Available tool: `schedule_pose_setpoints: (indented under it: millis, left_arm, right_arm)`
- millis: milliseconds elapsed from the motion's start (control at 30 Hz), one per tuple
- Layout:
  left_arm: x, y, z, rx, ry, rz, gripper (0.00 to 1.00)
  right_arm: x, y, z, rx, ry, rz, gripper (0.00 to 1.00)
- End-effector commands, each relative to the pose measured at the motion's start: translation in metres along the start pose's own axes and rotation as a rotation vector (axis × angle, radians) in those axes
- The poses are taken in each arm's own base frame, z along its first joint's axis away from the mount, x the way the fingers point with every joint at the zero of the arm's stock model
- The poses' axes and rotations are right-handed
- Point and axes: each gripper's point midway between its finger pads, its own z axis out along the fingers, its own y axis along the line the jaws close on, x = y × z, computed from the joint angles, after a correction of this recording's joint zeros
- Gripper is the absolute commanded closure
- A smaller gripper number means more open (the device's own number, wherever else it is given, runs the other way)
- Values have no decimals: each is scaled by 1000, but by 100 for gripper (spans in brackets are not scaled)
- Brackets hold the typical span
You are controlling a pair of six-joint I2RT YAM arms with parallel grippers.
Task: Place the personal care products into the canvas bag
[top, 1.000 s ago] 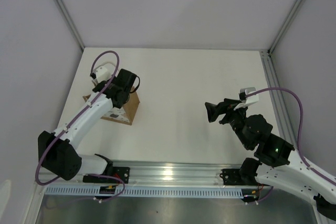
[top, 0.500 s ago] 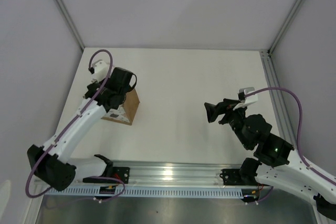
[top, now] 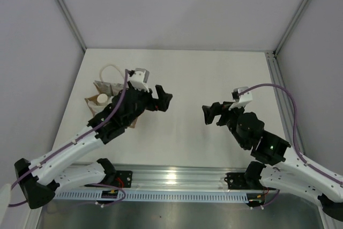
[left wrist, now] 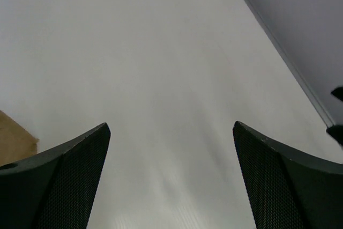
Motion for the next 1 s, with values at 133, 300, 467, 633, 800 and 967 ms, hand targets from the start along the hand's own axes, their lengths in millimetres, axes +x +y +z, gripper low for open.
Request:
schedule_pose_setpoints:
  millis: [133, 300, 467, 633, 800, 967]
  left_arm:
    - [28, -48, -7, 337, -61, 21, 1]
    - [26, -42, -34, 384, -136, -42, 1]
    - [38, -57, -47, 442, -113, 10, 1]
    - [34, -57, -50, 442, -125, 3, 1]
    - [37, -60, -55, 478, -136, -21, 1]
    - [40, -61, -51, 477, -120, -17, 1]
  right_arm:
    - [-12, 4, 13, 74, -25, 107, 1]
    - [-11, 13, 15, 33, -21, 113, 0]
    - [-10, 20, 16, -9, -30, 112, 1]
    - [-4, 17, 18, 3, -25, 92, 1]
    - [-9, 12, 15, 19, -48, 93, 1]
    - [-13, 7, 11, 27, -75, 105, 0]
